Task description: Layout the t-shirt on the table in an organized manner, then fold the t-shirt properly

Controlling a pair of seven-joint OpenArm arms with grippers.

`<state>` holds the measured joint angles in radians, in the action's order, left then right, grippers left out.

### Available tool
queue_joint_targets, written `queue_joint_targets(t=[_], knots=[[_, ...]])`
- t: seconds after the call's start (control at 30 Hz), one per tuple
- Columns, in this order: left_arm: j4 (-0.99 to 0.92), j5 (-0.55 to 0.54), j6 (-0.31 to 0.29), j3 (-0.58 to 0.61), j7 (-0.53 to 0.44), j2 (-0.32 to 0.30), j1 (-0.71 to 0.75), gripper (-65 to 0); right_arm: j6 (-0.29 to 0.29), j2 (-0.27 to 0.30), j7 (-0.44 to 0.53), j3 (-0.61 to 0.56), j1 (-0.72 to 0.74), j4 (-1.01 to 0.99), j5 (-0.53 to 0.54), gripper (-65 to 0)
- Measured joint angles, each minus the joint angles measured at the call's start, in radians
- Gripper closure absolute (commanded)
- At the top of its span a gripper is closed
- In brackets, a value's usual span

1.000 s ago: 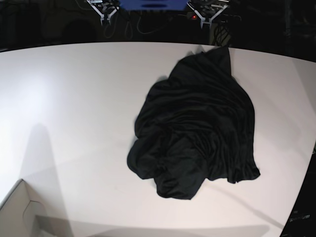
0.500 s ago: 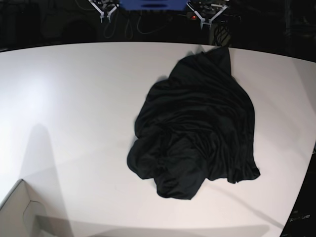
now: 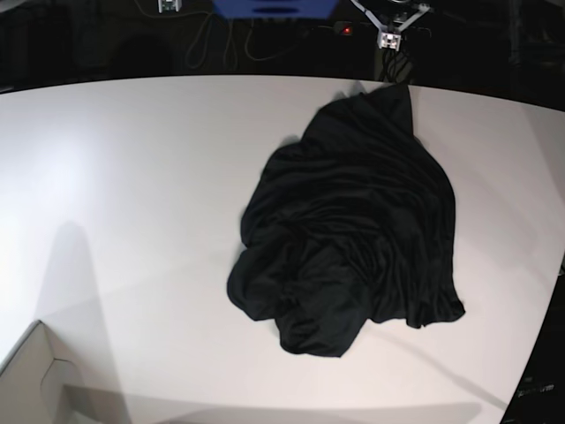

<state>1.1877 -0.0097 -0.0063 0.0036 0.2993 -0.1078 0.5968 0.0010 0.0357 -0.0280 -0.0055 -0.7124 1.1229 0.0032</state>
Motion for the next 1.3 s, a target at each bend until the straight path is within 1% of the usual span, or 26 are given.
queue_joint_targets(t=[0.03, 0.07, 0.13, 0.23, 0.37, 0.47, 0.6, 0.73, 0.83, 0.93, 1.0, 1.13, 1.23, 1.3], knots=[[0.064, -0.001, -0.001, 0.001, 0.043, -0.009, 0.024, 0.0, 0.001, 0.0, 0.002, 0.002, -0.029, 0.061, 0.001, 0.0], [0.122, 0.002, 0.001, -0.001, 0.054, -0.015, 0.049, 0.0, 0.002, 0.0, 0.003, 0.004, -0.061, 0.124, 0.001, 0.0], [0.232, 0.005, 0.003, -0.003, 0.119, -0.029, 0.087, 0.0, 0.002, 0.003, 0.004, 0.005, -0.123, 0.244, 0.001, 0.0], [0.374, 0.001, 0.003, -0.003, 0.174, -0.031, 0.126, 0.0, 0.002, 0.027, -0.001, 0.005, -0.208, 0.396, -0.002, 0.0], [0.549, 0.002, 0.003, -0.003, 0.229, -0.031, 0.199, 0.0, 0.003, 0.031, -0.006, 0.005, -0.282, 0.552, 0.002, 0.0], [0.658, -0.002, 0.0, -0.003, 0.233, -0.031, 0.251, 0.0, 0.002, 0.054, 0.0, 0.007, -0.324, 0.649, 0.001, 0.0], [0.767, 0.001, 0.002, -0.003, 0.224, -0.031, 0.288, 0.0, 0.003, 0.055, -0.009, 0.007, -0.371, 0.761, 0.0, 0.0], [0.797, 0.001, 0.0, -0.004, 0.225, -0.026, 0.288, 0.0, 0.002, 0.055, -0.008, 0.007, -0.385, 0.857, -0.003, 0.0], [0.809, -0.006, 0.0, -0.002, 0.225, -0.021, 0.284, 0.0, 0.002, 0.055, -0.002, 0.007, -0.382, 0.888, -0.003, 0.0], [0.815, -0.091, 0.002, -0.004, 0.226, -0.012, 0.26, 0.0, 0.003, 0.055, -0.004, 0.007, -0.376, 0.89, -0.002, 0.0], [0.815, -0.167, 0.002, -0.01, 0.231, -0.014, 0.22, 0.0, 0.003, 0.055, -0.008, 0.007, -0.356, 0.889, -0.002, 0.0], [0.815, -0.305, 0.003, -0.058, 0.23, -0.026, 0.182, 0.0, 0.002, 0.05, -0.003, 0.007, -0.322, 0.893, -0.002, 0.0], [0.815, -0.362, 0.003, -0.077, 0.241, -0.027, 0.163, -0.1, 0.002, 0.05, -0.006, 0.007, -0.304, 0.893, -0.002, 0.0], [0.815, -0.37, 0.003, -0.079, 0.24, -0.037, 0.153, -1.5, 0.002, 0.044, -0.005, 0.007, -0.299, 0.893, -0.002, 0.0]])
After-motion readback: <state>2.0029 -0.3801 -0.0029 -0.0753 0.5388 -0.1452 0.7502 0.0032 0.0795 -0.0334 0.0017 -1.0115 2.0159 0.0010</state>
